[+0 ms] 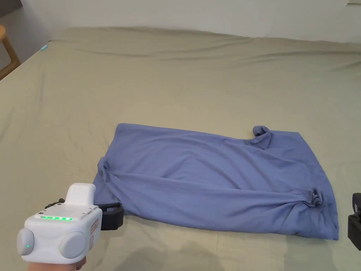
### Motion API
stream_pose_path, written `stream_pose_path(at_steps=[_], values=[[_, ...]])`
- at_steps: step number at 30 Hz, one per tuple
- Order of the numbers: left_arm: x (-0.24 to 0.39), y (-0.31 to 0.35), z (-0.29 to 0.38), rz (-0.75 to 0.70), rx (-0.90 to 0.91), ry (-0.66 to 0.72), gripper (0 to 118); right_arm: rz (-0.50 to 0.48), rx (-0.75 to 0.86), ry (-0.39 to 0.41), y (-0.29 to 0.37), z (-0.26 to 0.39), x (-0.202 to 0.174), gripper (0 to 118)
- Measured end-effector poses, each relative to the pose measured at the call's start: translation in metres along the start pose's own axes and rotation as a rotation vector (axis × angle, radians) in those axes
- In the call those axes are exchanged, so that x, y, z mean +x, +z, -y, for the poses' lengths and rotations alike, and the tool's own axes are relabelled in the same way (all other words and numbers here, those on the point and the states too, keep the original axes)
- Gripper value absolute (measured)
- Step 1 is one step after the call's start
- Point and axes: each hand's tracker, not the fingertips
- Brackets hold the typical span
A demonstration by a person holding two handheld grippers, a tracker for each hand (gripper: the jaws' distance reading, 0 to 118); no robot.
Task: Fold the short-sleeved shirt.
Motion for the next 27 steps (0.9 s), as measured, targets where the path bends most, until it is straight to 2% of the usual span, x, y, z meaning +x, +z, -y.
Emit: stream_pose_path(at_steps=[3,9,10,12,13,14,15,17,20,23,24,25,26,27], values=[[-0.010,-0.016,-0.003,-0.002,-0.016,0.055,118,0.016,-0.021,-0.002,-0.002,0.005,0.006,2],[-0.014,-0.064,-0.018,-0.030,-0.093,0.130,115,0.040,-0.079,-0.016,-0.015,0.013,0.017,2],[-0.013,-0.067,-0.019,-0.024,-0.106,0.128,108,0.041,-0.088,-0.018,-0.018,0.014,0.018,2],[-0.008,-0.067,-0.020,-0.008,-0.111,0.117,78,0.041,-0.103,-0.018,-0.023,0.015,0.019,2],[-0.002,-0.064,-0.019,-0.006,-0.100,0.113,76,0.038,-0.114,-0.018,-0.026,0.016,0.020,2],[0.002,-0.061,-0.020,-0.033,-0.084,0.080,67,0.030,-0.128,-0.018,-0.030,0.016,0.020,2],[0.007,-0.060,-0.020,0.045,-0.111,0.067,46,0.015,-0.149,-0.022,-0.035,0.017,0.020,2],[0.010,-0.058,-0.021,0.049,-0.082,0.024,10,0.012,-0.160,-0.031,-0.045,0.019,0.019,2],[0.012,-0.053,-0.023,0.042,-0.075,0.012,10,0.007,-0.211,-0.026,-0.067,0.020,0.018,2],[0.007,-0.031,-0.028,0.045,-0.008,0.034,10,-0.032,-0.323,-0.080,-0.097,0.027,0.021,2],[0.008,-0.021,-0.030,0.046,0.016,0.033,10,-0.048,-0.366,-0.107,-0.108,0.031,0.024,6],[0.009,-0.012,-0.032,0.044,0.045,0.032,10,-0.081,-0.425,-0.141,-0.122,0.036,0.027,20],[0.010,-0.006,-0.034,0.049,0.052,0.024,10,-0.094,-0.462,-0.176,-0.132,0.040,0.029,49],[0.011,0.001,-0.035,0.045,0.063,0.012,10,-0.098,-0.486,-0.212,-0.143,0.045,0.031,83]])
